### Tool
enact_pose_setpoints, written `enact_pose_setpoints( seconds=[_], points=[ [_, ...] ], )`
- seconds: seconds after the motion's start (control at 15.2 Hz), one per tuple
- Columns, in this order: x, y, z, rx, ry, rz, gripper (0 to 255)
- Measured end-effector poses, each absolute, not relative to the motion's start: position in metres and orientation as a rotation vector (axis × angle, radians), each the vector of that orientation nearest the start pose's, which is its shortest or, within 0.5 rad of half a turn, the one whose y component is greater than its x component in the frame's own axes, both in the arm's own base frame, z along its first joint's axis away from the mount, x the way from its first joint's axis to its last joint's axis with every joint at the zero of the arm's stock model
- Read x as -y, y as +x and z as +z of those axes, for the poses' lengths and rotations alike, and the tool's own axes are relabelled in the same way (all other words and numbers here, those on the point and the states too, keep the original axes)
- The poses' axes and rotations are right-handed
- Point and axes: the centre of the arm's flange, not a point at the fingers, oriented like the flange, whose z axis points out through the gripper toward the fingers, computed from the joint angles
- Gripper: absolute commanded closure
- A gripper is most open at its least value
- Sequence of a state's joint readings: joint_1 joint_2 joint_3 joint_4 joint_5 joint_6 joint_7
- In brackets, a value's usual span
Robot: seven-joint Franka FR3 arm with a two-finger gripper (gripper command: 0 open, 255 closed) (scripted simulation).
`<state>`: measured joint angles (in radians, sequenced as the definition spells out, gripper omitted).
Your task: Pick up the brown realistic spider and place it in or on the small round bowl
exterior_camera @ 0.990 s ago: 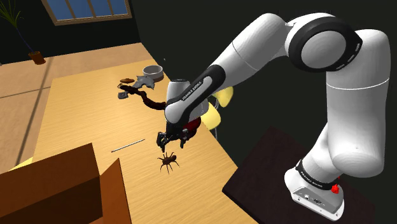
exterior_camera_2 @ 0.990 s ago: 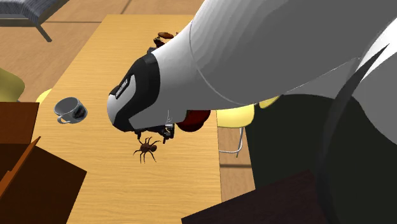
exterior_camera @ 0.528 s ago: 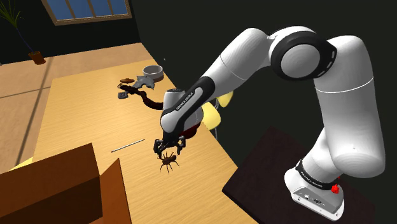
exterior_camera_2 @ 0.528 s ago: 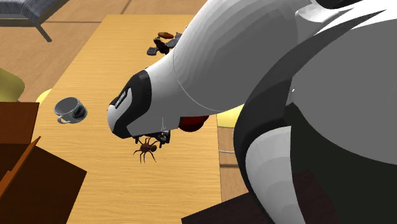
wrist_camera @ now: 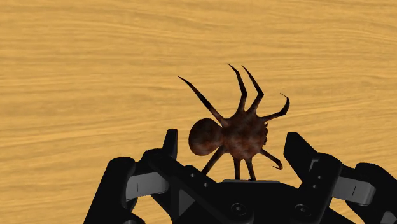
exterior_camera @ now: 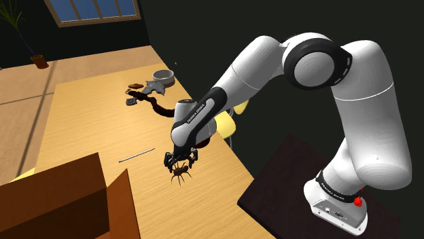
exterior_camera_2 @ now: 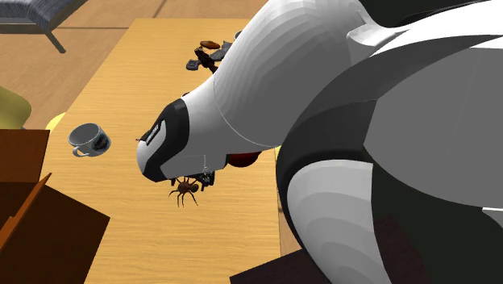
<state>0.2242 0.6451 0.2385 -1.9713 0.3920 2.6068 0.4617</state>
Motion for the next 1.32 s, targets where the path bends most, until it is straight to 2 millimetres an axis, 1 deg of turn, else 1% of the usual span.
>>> enact_pose_setpoints(
  seconds=[0.07, 0.13, 0.79, 1.06, 1.32],
  points=[
    [-0.263, 0.549, 0.145, -0.544, -2.780, 0.232, 0],
    [-0.263, 0.549, 0.145, -0.544, -2.780, 0.232, 255],
    [-0.263, 0.549, 0.145, -0.544, -2.780, 0.232, 255],
    [-0.263, 0.549, 0.161, -0.544, -2.780, 0.232, 255],
    [-0.264, 0.550, 0.182, -0.544, -2.780, 0.232, 255]
  ],
)
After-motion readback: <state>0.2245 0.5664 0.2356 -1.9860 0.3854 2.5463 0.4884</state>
